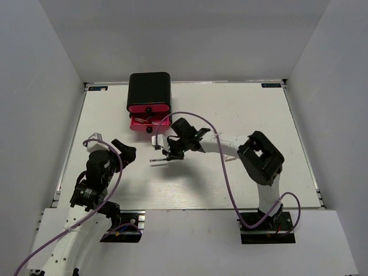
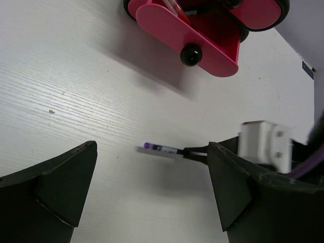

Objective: Sort the stationery into containers
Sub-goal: Pick up the pen from the center of the board, then place the pen in the drawer.

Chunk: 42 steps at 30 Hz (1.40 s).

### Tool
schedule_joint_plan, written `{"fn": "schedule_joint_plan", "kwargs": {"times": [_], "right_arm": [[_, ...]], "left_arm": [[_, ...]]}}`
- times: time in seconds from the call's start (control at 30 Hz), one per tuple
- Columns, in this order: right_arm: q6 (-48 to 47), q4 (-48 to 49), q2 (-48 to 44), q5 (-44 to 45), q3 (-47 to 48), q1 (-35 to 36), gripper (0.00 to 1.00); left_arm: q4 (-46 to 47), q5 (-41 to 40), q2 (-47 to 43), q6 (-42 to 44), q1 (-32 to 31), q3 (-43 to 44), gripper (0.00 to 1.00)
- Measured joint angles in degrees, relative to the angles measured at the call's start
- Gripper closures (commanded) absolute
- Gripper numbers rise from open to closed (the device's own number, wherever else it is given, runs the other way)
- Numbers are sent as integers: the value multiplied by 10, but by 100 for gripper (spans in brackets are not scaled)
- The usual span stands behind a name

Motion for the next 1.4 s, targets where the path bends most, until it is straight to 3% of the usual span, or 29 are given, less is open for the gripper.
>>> {"fn": "schedule_joint_plan", "kwargs": {"times": [0.23, 0.43, 0.97, 1.2, 1.33, 1.4], "right_arm": [[-1, 20, -84, -16, 54, -40, 100], [-10, 82, -98, -28, 98, -51, 100], [-8, 172, 55, -13, 219, -51, 100], [-10, 181, 66, -1, 219, -52, 89], [-14, 188, 68, 3, 219, -55, 71], [-16, 189, 70, 3, 219, -57, 70]], "left_arm": [[19, 5, 1, -11, 0, -18, 1], [36, 11, 11, -14, 0, -18, 1], [45, 16, 14, -14, 0, -18, 1], [50, 17, 22, -11, 0, -18, 1], [50, 19, 37, -7, 0, -18, 1], [50, 20, 42, -5, 0, -18, 1]]}}
